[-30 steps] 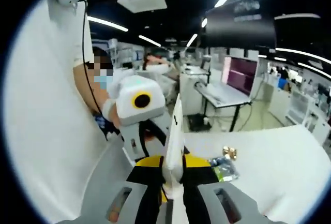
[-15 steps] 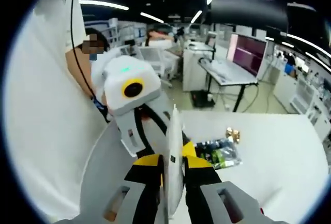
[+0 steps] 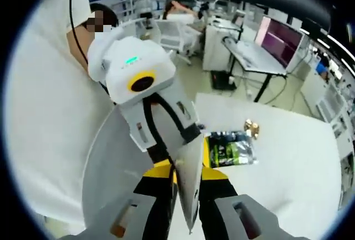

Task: Arrange the skincare products in the storage area until every visible bottle or jar stands upright without overlapping.

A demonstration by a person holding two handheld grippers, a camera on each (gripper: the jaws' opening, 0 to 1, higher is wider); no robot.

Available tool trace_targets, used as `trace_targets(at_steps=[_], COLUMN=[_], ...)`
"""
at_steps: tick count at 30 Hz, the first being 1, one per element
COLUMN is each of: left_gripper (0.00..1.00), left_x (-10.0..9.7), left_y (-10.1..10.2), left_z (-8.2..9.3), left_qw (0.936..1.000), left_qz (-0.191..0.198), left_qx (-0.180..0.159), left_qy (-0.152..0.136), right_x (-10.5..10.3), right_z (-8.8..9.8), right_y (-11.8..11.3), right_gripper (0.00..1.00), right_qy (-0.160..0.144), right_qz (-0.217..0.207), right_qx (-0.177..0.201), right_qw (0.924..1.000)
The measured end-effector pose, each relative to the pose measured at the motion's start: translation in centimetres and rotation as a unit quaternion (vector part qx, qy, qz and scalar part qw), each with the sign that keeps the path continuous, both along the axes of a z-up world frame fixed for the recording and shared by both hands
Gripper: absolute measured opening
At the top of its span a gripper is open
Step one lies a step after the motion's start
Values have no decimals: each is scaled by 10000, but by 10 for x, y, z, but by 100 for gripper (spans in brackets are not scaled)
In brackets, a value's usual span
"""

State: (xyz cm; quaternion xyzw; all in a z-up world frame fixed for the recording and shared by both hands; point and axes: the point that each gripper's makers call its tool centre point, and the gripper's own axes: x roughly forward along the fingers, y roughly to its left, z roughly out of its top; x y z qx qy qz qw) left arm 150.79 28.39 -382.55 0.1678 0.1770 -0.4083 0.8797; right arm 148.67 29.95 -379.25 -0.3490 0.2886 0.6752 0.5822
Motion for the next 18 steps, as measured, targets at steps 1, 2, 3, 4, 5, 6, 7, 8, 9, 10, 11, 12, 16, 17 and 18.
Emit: trace_targets(at_steps=[1, 2, 3, 4, 5, 6, 7, 8, 9, 10, 11, 12, 16, 17, 18], left_gripper=[19, 19, 19, 19, 19, 19, 19, 20, 20, 21, 21, 21, 22, 22, 22], left_x=[0, -1, -1, -1, -1, -1, -1, 1, 2, 3, 5, 6, 10, 11, 12], left_y=[0, 0, 0, 1, 0, 0, 0, 0, 1, 2, 2, 1, 4, 4, 5], left_z=[-1, -2, -2, -3, -3, -4, -4, -4, -4, -5, -5, -5, -4, -3, -2], left_qw=[10000, 10000, 10000, 9999, 9999, 9999, 9999, 9999, 9999, 9999, 9999, 9998, 9995, 9995, 9994], left_qz=[-7, -14, -21, -28, -36, -44, -52, -16, 19, 55, 77, 100, 202, 227, 253], left_qx=[24, 48, 74, 100, 104, 107, 111, 116, 120, 124, 143, 161, 169, 150, 131], left_qy=[12, 23, 32, 40, 41, 42, 42, 33, 25, 16, -19, -54, -156, -172, -188], right_x=[0, 0, 0, 0, 0, 0, 1, 2, 3, 5, 5, 6, 10, 11, 12], right_z=[-1, -2, -3, -4, -4, -4, -4, -5, -5, -5, -5, -5, -4, -4, -3], right_y=[0, 0, 0, -1, -1, -1, -1, -1, 0, 1, 1, 1, 3, 4, 4], right_gripper=[12, 12, 12, 11, 10, 9, 8, 7, 6, 6, 5, 5, 5, 4, 4], right_qy=[11, 22, 50, 79, 70, 61, 53, 0, -53, -106, -161, -216, -346, -371, -396], right_qz=[11, 23, 13, 2, 7, 12, 16, 39, 61, 84, 128, 173, 302, 349, 397], right_qx=[-36, -73, -109, -145, -169, -193, -218, -214, -211, -207, -250, -292, -376, -404, -431], right_qw=[10000, 10000, 9999, 9999, 9998, 9998, 9997, 9998, 9997, 9997, 9995, 9992, 9982, 9979, 9975])
